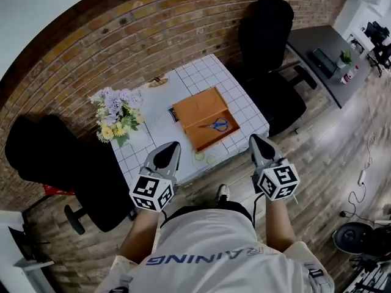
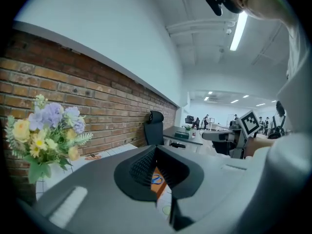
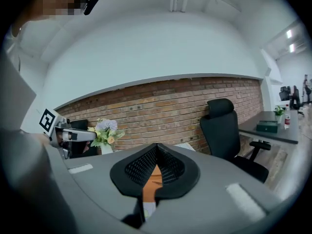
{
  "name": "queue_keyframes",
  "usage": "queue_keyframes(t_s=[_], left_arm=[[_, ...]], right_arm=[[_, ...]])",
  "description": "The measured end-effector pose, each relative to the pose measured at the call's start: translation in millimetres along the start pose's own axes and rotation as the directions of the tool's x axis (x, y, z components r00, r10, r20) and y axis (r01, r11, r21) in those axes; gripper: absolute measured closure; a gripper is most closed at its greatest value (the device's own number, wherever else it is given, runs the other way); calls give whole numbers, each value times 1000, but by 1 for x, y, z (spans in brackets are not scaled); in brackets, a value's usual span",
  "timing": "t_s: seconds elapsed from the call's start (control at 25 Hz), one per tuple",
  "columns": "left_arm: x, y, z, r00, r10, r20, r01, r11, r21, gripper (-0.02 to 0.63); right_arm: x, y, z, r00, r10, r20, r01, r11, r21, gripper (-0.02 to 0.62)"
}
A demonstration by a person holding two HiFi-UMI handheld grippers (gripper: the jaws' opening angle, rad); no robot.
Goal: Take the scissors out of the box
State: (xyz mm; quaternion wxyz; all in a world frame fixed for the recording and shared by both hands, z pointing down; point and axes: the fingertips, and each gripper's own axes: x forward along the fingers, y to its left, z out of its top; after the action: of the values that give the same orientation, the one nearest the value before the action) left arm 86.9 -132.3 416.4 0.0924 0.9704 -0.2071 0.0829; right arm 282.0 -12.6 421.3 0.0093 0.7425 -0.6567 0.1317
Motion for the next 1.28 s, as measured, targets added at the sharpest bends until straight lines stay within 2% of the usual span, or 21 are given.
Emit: queue_keyframes(t_s=[0.28,0.4,0.56,0.76,0.96,1.12,1.28], left_arm=[[55,-1,3,989,147,-15,-148,988,-51,606],[65,-3,-2,982,182,-41,-184,981,-58,606],[70,4,-11,975,214,-61,-218,973,-71,606],[77,21,-11,975,214,-60,-218,972,-90,606],[81,42,-21,985,162,-65,-169,979,-114,606],[73,70,-26,984,168,-52,-174,972,-156,606],[75,84,-32,987,152,-61,-159,976,-149,606]], right_arm=[[42,-74,2,992,107,-66,-107,994,-6,581],[60,-85,0,985,148,-88,-149,989,-3,581],[80,-78,-6,970,215,-111,-218,976,-17,581],[107,-61,-7,954,254,-158,-262,965,-29,581],[137,-42,-12,942,242,-231,-259,965,-45,581],[158,-19,-20,929,244,-279,-271,960,-64,581],[169,-10,-27,915,257,-312,-292,954,-71,581]])
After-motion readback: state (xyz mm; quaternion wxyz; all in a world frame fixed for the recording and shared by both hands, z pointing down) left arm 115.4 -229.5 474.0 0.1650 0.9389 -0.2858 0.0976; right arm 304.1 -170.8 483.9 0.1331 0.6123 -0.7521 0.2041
